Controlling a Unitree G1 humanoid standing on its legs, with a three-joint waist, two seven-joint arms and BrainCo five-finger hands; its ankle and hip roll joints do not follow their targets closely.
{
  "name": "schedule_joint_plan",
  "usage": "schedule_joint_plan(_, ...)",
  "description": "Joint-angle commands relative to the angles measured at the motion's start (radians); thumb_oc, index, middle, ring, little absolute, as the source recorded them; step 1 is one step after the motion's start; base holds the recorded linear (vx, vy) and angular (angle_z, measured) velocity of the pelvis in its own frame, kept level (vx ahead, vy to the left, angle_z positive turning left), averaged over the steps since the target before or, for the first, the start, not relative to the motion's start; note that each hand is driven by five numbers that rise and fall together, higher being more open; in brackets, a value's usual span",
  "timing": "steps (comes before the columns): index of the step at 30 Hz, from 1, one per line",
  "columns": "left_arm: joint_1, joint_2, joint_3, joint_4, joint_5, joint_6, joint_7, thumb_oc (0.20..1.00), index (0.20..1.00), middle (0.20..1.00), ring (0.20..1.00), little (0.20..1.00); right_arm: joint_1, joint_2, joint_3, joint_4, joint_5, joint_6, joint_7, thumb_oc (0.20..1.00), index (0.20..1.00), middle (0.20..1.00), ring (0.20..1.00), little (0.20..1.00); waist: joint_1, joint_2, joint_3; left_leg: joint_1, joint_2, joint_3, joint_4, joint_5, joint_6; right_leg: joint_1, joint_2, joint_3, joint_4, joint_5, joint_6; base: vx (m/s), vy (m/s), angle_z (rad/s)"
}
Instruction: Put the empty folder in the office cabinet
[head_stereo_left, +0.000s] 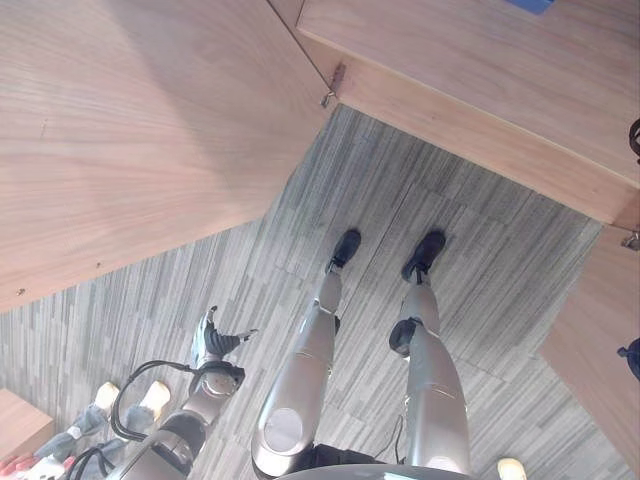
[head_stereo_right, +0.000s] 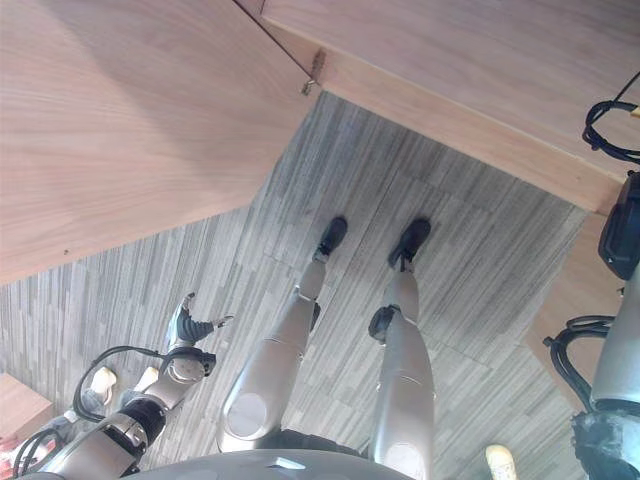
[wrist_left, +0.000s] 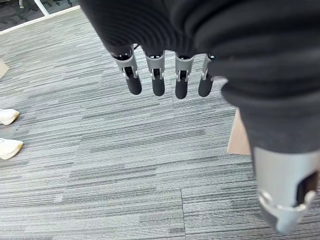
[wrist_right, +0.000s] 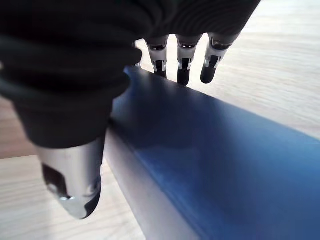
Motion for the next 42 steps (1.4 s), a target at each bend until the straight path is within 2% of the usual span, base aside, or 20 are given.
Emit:
schedule_joint_plan(1,0.055,0.081,0.034,0.076,-0.041,-0.001,0.003,1.0,1.0,1.0,1.0,1.0,0.006,-0.011,0.095,0.001,-0.006,-0.025,0.03,1.0,1.0,1.0,1.0,1.0,0.019,-0.019,-0.065,0.078,0.06,-0.032,-0.076,-0.104,-0.053,0.119,-0.016,0.004,0.003,-0.201,0.07,0.0,0.0,0.0)
schedule_joint_plan(6,0.051,0.084,0.037,0.072,-0.048,-0.003,0.004,1.0,1.0,1.0,1.0,1.0,0.009,-0.016,0.088,0.029,-0.001,-0.013,0.015,1.0,1.0,1.0,1.0,1.0,0.019,-0.022,-0.067,0.077,0.057,-0.032,-0.076,-0.103,-0.054,0.125,-0.016,0.003,0.001,-0.203,0.07,0.0,0.0,0.0)
schedule_joint_plan(14,0.031,0.067,0.04,0.107,-0.06,0.0,-0.013,1.0,1.0,1.0,1.0,1.0,0.025,-0.065,0.086,0.183,-0.008,0.138,-0.02,1.0,1.0,1.0,1.0,1.0,0.005,-0.033,-0.071,0.075,0.051,-0.033,-0.076,-0.105,-0.053,0.134,-0.016,0.008,-0.001,-0.205,0.069,0.0,0.0,0.0)
schedule_joint_plan(17,0.044,0.061,0.048,0.12,-0.079,-0.004,-0.026,1.0,1.0,1.0,1.0,1.0,0.06,-0.074,0.079,0.183,-0.026,0.147,-0.033,1.0,1.0,1.0,1.0,1.0,0.003,-0.038,-0.075,0.075,0.046,-0.036,-0.076,-0.105,-0.053,0.141,-0.019,0.008,-0.002,-0.204,0.068,0.03,-0.006,0.0)
schedule_joint_plan(18,-0.072,0.091,0.025,0.155,-0.08,0.036,-0.04,1.0,1.0,1.0,1.0,1.0,0.042,-0.031,0.125,0.183,-0.065,0.175,0.003,1.0,1.0,1.0,1.0,1.0,-0.021,-0.055,-0.104,0.087,0.057,-0.03,-0.076,-0.124,-0.057,0.154,-0.009,0.024,-0.006,-0.226,0.072,0.08,-0.009,-0.02)
schedule_joint_plan(19,-0.09,0.088,0.026,0.165,-0.084,0.04,-0.045,1.0,1.0,1.0,1.0,1.0,0.031,-0.033,0.129,0.183,-0.067,0.178,0.005,1.0,1.0,1.0,1.0,1.0,-0.022,-0.054,-0.096,0.083,0.055,-0.03,-0.076,-0.12,-0.057,0.15,-0.01,0.023,-0.006,-0.222,0.071,0.0,0.057,0.0)
schedule_joint_plan(20,-0.161,0.061,0.011,0.179,-0.086,0.033,-0.042,1.0,1.0,1.0,1.0,1.0,0.044,-0.011,0.104,0.183,-0.083,0.194,-0.022,1.0,1.0,1.0,1.0,1.0,-0.043,-0.054,-0.079,0.077,0.051,-0.023,-0.076,-0.105,-0.058,0.142,-0.017,0.02,-0.003,-0.202,0.069,-0.09,0.071,0.04)
schedule_joint_plan(23,-0.181,0.054,0.008,0.174,-0.098,0.042,-0.045,1.0,1.0,1.0,1.0,1.0,0.06,-0.008,0.105,0.183,-0.083,0.199,-0.026,1.0,1.0,1.0,1.0,1.0,-0.045,-0.055,-0.075,0.077,0.051,-0.021,-0.076,-0.105,-0.058,0.144,-0.017,0.022,-0.004,-0.202,0.071,-0.03,0.029,0.06)
schedule_joint_plan(24,-0.156,0.03,0.052,0.154,-0.128,0.044,-0.041,1.0,1.0,1.0,1.0,1.0,0.358,0.081,-0.06,0.142,-0.099,0.149,-0.048,1.0,1.0,1.0,1.0,1.0,-0.063,-0.047,-0.061,0.083,0.053,-0.015,-0.076,-0.107,-0.057,0.149,-0.017,0.027,-0.004,-0.202,0.072,-0.04,0.038,0.01)
schedule_joint_plan(26,-0.176,-0.014,0.108,0.199,-0.127,0.049,-0.047,1.0,1.0,1.0,1.0,1.0,0.569,0.134,-0.174,0.134,-0.062,0.124,0.014,1.0,1.0,1.0,1.0,1.0,-0.119,-0.056,-0.041,0.08,0.059,-0.003,-0.076,-0.106,-0.056,0.142,-0.016,0.035,-0.004,-0.193,0.072,-0.06,0.066,-0.05)
schedule_joint_plan(27,-0.216,-0.008,0.123,0.239,-0.119,0.054,-0.041,1.0,1.0,1.0,1.0,1.0,0.651,0.18,-0.222,0.101,-0.048,0.106,0.017,1.0,1.0,1.0,1.0,1.0,-0.136,-0.078,-0.043,0.078,0.062,0.004,-0.076,-0.104,-0.057,0.136,-0.016,0.042,-0.004,-0.191,0.073,-0.05,0.05,-0.05)
schedule_joint_plan(29,-0.284,-0.006,0.131,0.277,-0.119,0.062,-0.022,1.0,1.0,1.0,1.0,1.0,0.758,0.258,-0.246,0.083,-0.036,0.098,0.037,1.0,1.0,1.0,1.0,1.0,-0.173,-0.097,-0.039,0.078,0.072,0.013,-0.076,-0.103,-0.057,0.131,-0.009,0.049,-0.004,-0.185,0.073,-0.05,0.037,-0.06)
schedule_joint_plan(30,-0.285,-0.004,0.129,0.279,-0.119,0.061,-0.022,1.0,1.0,1.0,1.0,1.0,0.763,0.262,-0.25,0.078,-0.036,0.097,0.036,1.0,1.0,1.0,1.0,1.0,-0.174,-0.1,-0.039,0.074,0.068,0.012,-0.076,-0.095,-0.057,0.128,-0.012,0.048,-0.005,-0.177,0.073,-0.05,0.023,-0.25)
schedule_joint_plan(32,-0.318,0.004,0.141,0.292,-0.128,0.066,-0.028,1.0,1.0,1.0,1.0,1.0,0.921,0.347,-0.272,0.068,-0.042,0.119,0.091,1.0,1.0,1.0,1.0,1.0,-0.205,-0.122,-0.04,0.08,0.078,0.021,-0.076,-0.092,-0.058,0.131,-0.007,0.055,-0.006,-0.172,0.076,-0.03,0.004,-0.27)
schedule_joint_plan(39,-0.253,0.041,0.204,0.282,-0.135,0.071,-0.077,1.0,1.0,1.0,1.0,1.0,1.304,0.469,-0.33,0.077,-0.149,0.189,0.187,1.0,1.0,1.0,1.0,1.0,-0.251,-0.149,-0.085,0.144,0.076,0.039,-0.076,-0.095,-0.05,0.195,-0.006,0.052,-0.006,-0.16,0.092,-0.05,0.035,-0.12)
schedule_joint_plan(42,-0.189,0.067,0.254,0.281,-0.136,0.068,-0.102,1.0,1.0,1.0,1.0,1.0,1.412,0.48,-0.367,0.078,-0.208,0.21,0.221,1.0,1.0,1.0,1.0,1.0,-0.263,-0.15,-0.119,0.196,0.073,0.059,-0.076,-0.119,-0.039,0.242,-0.006,0.059,-0.006,-0.161,0.099,-0.04,0.103,-0.09)
